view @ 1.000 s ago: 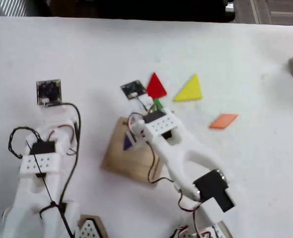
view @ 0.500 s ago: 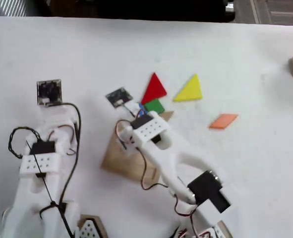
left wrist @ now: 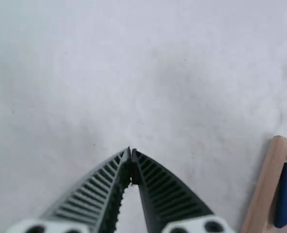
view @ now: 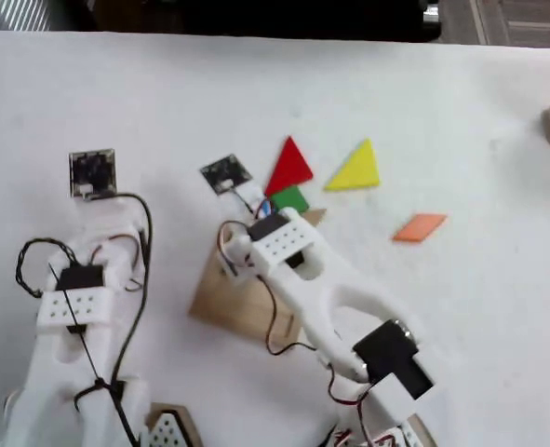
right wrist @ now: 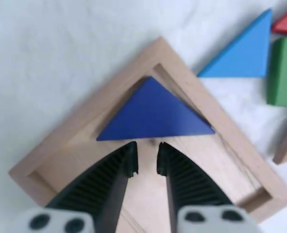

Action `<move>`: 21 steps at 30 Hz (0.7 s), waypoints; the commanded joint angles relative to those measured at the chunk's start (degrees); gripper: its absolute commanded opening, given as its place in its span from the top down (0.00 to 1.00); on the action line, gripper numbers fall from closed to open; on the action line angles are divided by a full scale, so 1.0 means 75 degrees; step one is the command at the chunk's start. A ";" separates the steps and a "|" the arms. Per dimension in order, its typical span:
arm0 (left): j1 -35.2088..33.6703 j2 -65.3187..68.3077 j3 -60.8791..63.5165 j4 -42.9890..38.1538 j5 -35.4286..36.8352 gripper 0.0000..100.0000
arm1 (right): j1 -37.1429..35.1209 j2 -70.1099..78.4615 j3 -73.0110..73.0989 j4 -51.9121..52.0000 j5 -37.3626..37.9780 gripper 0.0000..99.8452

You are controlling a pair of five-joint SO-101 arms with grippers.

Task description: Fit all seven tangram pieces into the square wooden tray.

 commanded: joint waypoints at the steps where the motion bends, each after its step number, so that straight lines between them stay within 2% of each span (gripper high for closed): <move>1: -0.0053 -0.0217 -0.0105 -0.0176 -0.0070 0.97 | 0.0240 -0.0287 -0.0375 0.0428 0.0281 0.92; 8: -0.0053 -0.0217 -0.0105 -0.0176 -0.0070 0.97 | 0.0393 0.0381 -0.0492 -0.0193 0.0340 0.92; 21: -0.0053 -0.0217 -0.0105 -0.0176 -0.0082 0.97 | 0.0393 0.0088 -0.1055 0.0651 0.0328 0.92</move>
